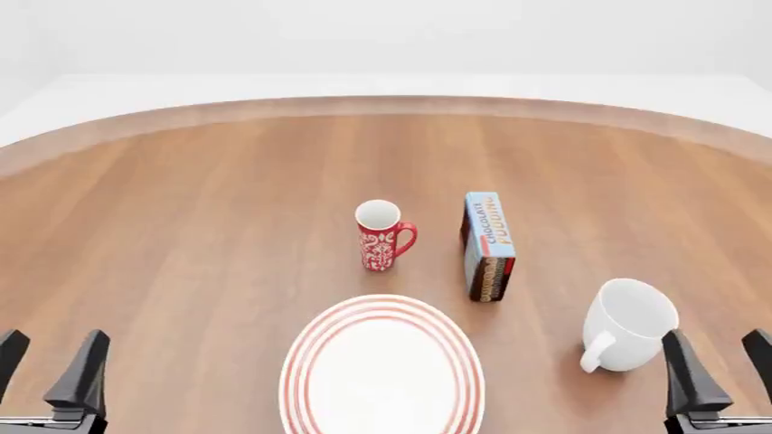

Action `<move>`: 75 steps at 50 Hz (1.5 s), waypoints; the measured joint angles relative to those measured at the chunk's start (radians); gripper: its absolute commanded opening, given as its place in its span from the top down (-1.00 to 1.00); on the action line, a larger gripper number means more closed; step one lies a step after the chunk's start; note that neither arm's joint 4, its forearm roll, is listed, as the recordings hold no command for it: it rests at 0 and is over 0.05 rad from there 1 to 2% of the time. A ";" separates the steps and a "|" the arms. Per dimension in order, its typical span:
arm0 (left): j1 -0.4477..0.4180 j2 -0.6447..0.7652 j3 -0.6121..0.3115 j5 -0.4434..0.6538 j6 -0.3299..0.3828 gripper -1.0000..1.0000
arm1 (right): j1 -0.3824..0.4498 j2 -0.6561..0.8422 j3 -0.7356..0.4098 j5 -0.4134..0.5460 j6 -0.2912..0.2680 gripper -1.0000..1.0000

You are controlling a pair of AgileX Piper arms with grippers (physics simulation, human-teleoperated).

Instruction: Pick up the white mug and put it on the plate, and put the chocolate pudding to the right of the plate.

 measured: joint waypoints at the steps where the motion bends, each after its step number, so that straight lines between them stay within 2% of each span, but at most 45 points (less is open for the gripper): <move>1: 0.000 0.000 0.000 0.000 0.000 -1.00 | 0.000 0.001 0.000 0.000 0.000 -1.00; 25: -0.005 0.002 -0.011 0.011 0.009 -1.00 | 0.010 0.013 -0.002 -0.014 0.006 -1.00; 41: -0.035 0.006 -0.051 0.039 0.028 -1.00 | 0.014 0.012 -0.003 -0.012 0.008 -1.00; 55: -0.113 0.050 -0.124 0.052 0.066 -1.00 | 0.017 0.008 -0.004 -0.007 0.010 -1.00; 75: -0.251 0.197 -0.202 -0.023 0.124 -1.00 | 0.019 0.008 -0.005 -0.006 0.013 -1.00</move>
